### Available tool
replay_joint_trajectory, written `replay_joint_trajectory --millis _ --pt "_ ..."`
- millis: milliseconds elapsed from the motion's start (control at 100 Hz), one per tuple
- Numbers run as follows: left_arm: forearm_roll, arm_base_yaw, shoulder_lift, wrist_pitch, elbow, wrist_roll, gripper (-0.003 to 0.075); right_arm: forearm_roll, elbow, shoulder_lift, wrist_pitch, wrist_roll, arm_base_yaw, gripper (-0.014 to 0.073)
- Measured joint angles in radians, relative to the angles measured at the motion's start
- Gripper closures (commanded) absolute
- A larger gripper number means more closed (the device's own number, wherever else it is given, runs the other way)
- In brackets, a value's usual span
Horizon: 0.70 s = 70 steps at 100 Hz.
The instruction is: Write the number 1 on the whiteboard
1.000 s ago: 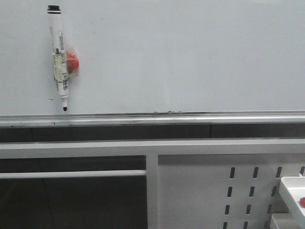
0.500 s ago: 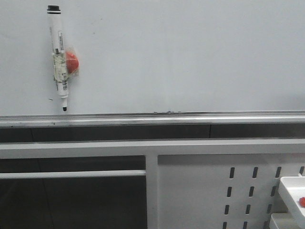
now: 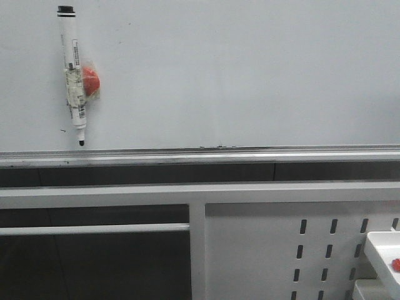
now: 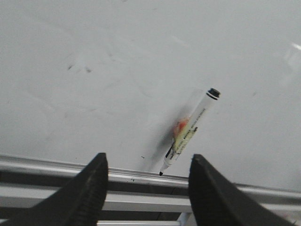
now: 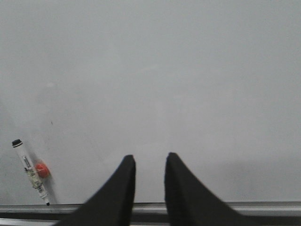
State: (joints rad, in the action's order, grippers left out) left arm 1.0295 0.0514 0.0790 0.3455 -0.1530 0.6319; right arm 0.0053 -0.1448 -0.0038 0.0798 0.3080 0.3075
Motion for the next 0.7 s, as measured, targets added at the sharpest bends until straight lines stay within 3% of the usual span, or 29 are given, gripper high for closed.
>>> replay_joint_trajectory --millis 170,450,700 --pt "-0.104 0.0 0.237 0.09 -0.149 0.183 0.0357 -0.095 -0.054 0.095 0.057 0.0 0.0 0.0275" --pt "-0.183 0.105 0.458 0.028 -0.236 0.335 0.0357 -0.196 -0.054 0.251 0.081 0.002 0.0 0.0275" --pt "-0.032 0.221 0.549 -0.055 -0.236 0.352 0.0356 -0.229 -0.054 0.31 0.068 0.002 0.0 0.0275"
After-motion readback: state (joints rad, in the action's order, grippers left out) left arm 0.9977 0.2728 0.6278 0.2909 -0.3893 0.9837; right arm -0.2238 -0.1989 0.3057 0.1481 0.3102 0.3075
